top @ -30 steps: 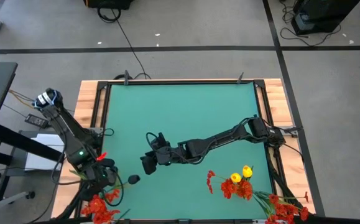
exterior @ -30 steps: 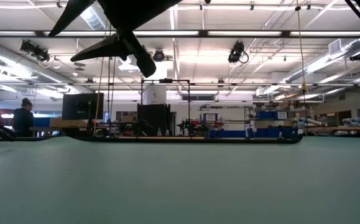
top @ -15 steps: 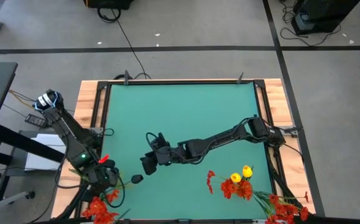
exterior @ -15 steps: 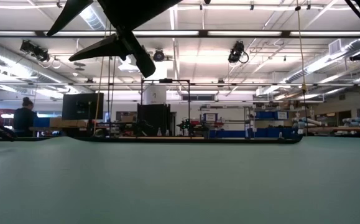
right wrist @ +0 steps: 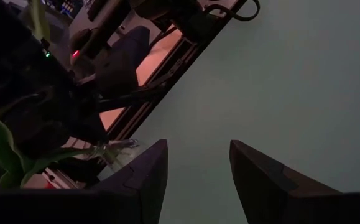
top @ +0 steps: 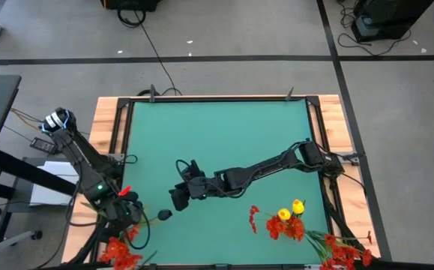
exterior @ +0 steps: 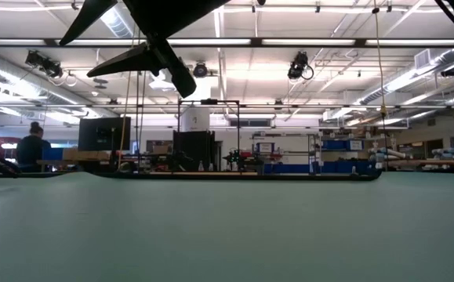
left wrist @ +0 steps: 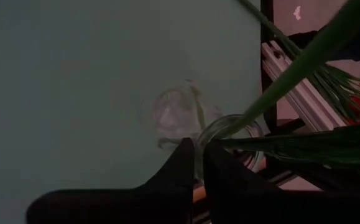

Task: Sort flowers into vase by color
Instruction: Adjust the transparent flower vase

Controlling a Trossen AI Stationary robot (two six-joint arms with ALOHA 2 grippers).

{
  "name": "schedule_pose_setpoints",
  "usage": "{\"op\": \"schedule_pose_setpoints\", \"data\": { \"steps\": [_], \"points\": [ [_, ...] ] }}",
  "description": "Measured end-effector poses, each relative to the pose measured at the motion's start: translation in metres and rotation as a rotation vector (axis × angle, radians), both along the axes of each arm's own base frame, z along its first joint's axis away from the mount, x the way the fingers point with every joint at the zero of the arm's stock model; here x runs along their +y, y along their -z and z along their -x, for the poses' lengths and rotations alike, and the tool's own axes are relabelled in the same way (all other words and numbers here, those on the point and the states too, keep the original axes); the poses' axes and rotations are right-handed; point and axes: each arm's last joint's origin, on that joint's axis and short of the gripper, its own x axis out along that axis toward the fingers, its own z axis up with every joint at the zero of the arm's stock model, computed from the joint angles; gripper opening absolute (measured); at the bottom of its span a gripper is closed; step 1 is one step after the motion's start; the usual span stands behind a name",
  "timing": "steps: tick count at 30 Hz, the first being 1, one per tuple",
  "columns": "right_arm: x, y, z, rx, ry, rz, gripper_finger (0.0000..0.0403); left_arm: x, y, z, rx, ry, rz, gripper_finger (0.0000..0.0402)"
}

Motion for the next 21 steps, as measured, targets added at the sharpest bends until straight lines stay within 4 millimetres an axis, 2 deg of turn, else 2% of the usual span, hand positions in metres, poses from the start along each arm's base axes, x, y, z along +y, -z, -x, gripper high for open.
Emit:
{"op": "schedule_pose_setpoints", "data": {
  "steps": [12, 21],
  "points": [
    [0.001, 0.0, 0.0, 0.003, -0.022, -0.008, 0.0181, 0.015, 0.0, -0.014, -0.006, -0.048, -0.023, 0.0022],
    [0.004, 0.0, 0.001, 0.004, -0.035, 0.0, 0.0181, 0.031, -0.009, -0.015, -0.042, -0.07, -0.115, 0.0022]
  ]
}}
